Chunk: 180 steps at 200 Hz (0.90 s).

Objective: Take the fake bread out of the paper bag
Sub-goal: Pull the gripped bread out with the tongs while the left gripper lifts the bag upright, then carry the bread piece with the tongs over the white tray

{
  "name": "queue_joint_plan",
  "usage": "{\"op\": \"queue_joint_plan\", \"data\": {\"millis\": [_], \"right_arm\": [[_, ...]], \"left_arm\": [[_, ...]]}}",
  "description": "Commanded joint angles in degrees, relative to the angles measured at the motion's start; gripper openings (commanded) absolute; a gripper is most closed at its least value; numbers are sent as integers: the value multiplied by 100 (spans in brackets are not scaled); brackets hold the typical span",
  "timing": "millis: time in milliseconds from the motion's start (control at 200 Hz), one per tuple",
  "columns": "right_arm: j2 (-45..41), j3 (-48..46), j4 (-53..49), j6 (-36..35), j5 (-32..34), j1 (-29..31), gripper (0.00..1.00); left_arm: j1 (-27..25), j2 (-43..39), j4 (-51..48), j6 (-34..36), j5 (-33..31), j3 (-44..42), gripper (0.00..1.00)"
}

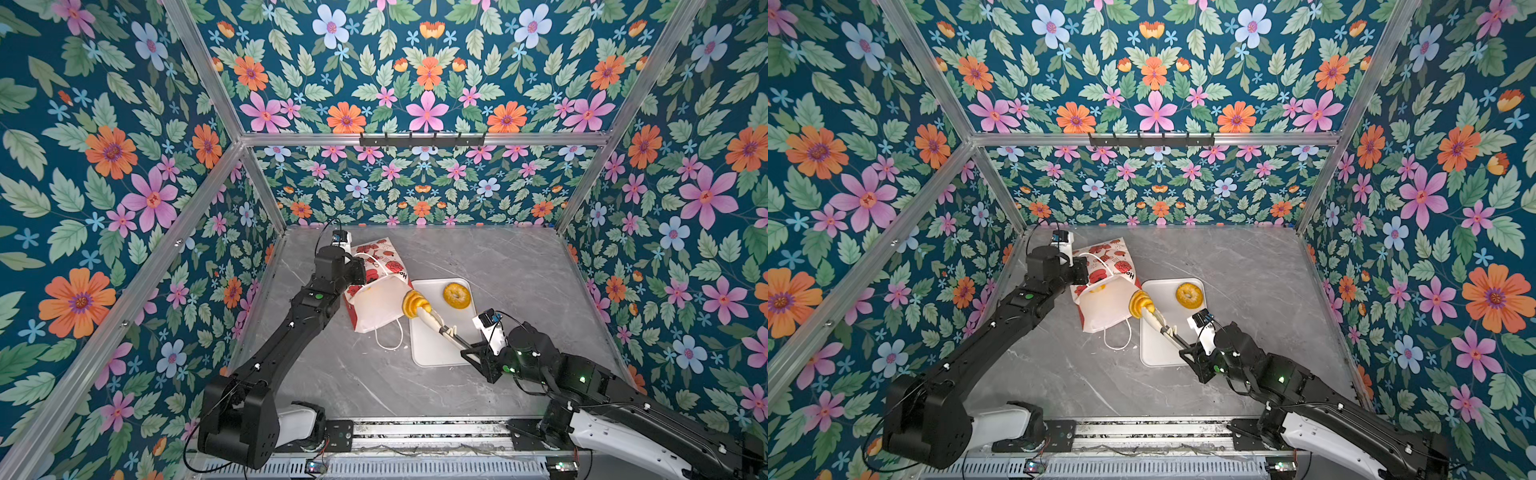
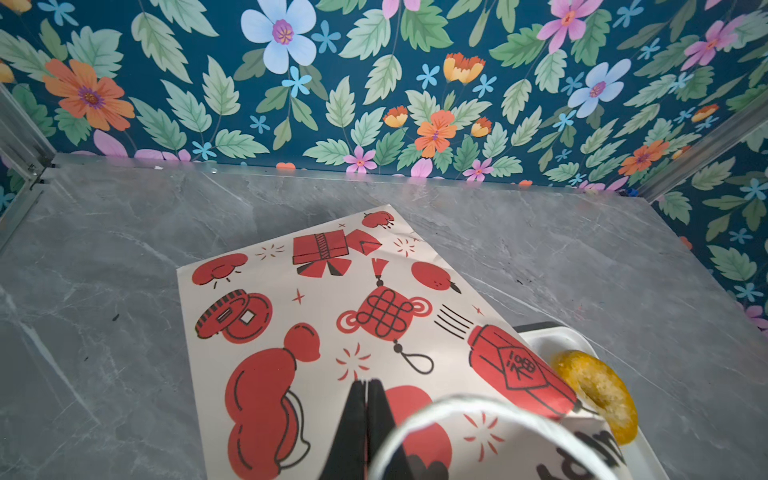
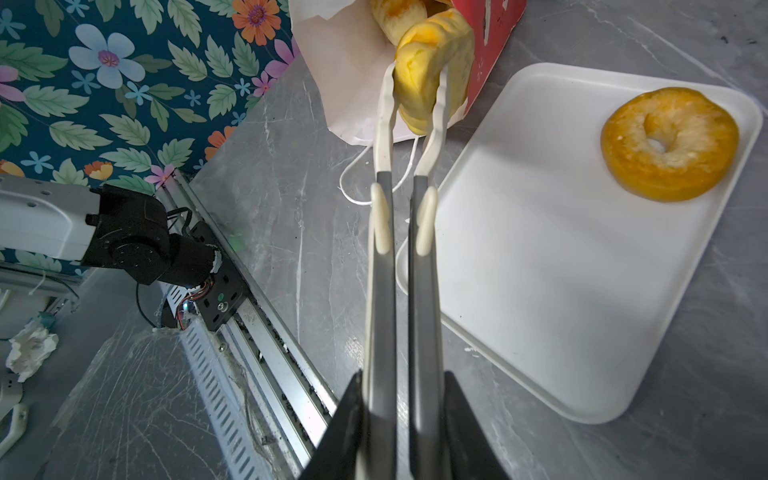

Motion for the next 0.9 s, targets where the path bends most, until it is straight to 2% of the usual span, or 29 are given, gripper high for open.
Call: {"op": "queue_joint_plan", "data": {"millis": [0,465,895], "right_arm": [[-114,-42,55,210,249,5,0],[-78,-297,301,216,667,-101,0],[-526,-75,601,285,289,-102,0]], "left_arm": [[138,-27,158,-49,-187,-44,0],[740,-230,123,-59,-83,-208,0],[862,-230,179,-24,-136,-230,0]]}}
